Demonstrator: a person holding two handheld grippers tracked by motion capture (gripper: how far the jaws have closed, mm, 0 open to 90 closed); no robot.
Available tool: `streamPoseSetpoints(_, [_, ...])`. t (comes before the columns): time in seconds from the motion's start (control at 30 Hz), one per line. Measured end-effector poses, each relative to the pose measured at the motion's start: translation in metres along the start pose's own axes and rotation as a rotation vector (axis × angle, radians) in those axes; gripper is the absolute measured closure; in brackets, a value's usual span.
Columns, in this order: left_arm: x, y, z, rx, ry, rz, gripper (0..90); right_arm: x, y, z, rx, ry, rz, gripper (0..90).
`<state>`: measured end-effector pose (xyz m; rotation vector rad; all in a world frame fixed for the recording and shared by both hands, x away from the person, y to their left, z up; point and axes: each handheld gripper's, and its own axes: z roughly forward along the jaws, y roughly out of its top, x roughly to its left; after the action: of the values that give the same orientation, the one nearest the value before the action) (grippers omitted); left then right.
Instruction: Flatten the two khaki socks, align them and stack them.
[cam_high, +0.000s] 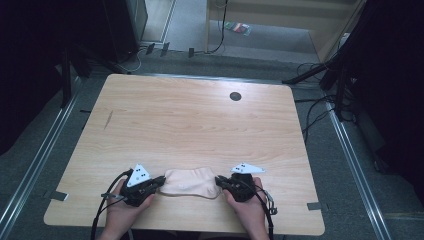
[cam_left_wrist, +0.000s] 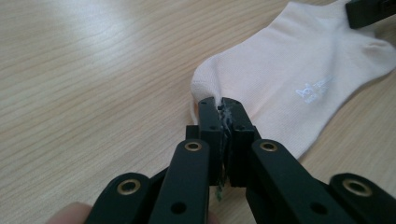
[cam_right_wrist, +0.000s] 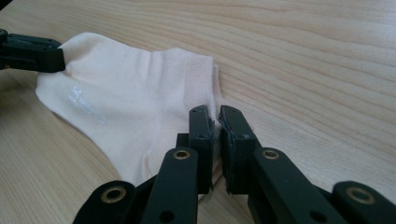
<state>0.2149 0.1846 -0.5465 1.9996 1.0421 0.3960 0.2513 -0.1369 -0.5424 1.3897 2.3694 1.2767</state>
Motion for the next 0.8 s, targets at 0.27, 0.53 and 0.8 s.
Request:
streamPoseSetpoints(0.27, [-0.003,-0.001,0.002,0.019,-0.009,0.028,88.6,-0.002,0.0,-0.002,-0.003,-0.007,0.003,84.0])
streamPoseSetpoints(0.53, [0.003,-0.003,0.003,0.006,-0.002,0.015,73.3,-0.002,-0.001,0.0,-0.006,-0.001,-0.006,68.4])
streamPoseSetpoints(0.8, [0.013,-0.001,0.001,-0.057,-0.016,-0.064,20.0,-0.005,0.003,-0.008,-0.115,-0.009,-0.024,27.4])
